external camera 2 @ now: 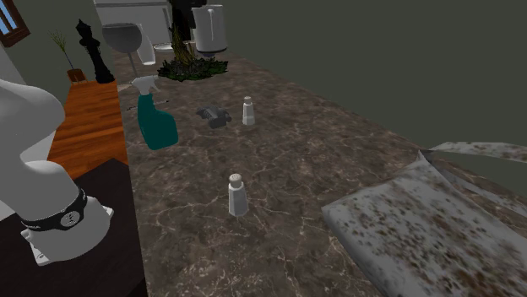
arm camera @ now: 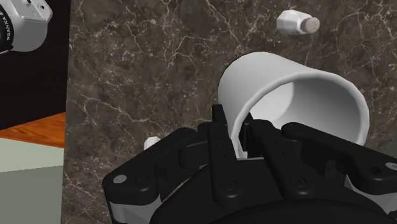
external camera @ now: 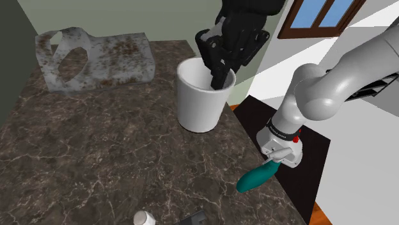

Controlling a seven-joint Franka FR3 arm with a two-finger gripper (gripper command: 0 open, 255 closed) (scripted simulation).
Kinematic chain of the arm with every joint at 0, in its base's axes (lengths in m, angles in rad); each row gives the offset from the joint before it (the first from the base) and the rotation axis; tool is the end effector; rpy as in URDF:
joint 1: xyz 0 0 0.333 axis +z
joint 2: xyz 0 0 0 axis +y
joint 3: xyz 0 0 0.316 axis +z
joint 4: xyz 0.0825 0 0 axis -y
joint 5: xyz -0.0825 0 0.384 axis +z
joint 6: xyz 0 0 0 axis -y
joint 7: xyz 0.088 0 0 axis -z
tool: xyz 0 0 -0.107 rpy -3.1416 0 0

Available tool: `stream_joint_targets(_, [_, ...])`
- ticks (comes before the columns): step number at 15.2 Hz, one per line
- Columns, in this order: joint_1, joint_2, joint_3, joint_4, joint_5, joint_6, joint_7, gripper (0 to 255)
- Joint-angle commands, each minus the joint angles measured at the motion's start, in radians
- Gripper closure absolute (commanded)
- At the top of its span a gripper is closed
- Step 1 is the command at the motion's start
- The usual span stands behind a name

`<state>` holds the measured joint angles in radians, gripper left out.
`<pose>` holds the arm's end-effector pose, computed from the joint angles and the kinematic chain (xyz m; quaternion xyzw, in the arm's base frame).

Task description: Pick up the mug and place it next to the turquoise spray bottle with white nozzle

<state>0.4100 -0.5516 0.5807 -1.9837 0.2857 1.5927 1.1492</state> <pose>0.1465 0.3955 0.6405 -0.9936 0.1056 -0.0233 0.0336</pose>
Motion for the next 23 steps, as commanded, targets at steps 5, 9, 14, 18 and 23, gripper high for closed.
stream_joint_targets(5, [0.054,-0.092,0.046,-0.038,0.062,-0.03,0.086,255])
stream_joint_targets(9, [0.062,-0.109,0.054,-0.103,0.075,0.018,0.079,255])
stream_joint_targets(14, [0.072,-0.125,0.068,-0.178,0.09,0.079,0.072,255])
stream_joint_targets(18, [0.078,-0.135,0.081,-0.235,0.104,0.128,0.067,255])
stream_joint_targets(23, [0.085,-0.141,0.101,-0.302,0.121,0.19,0.061,255])
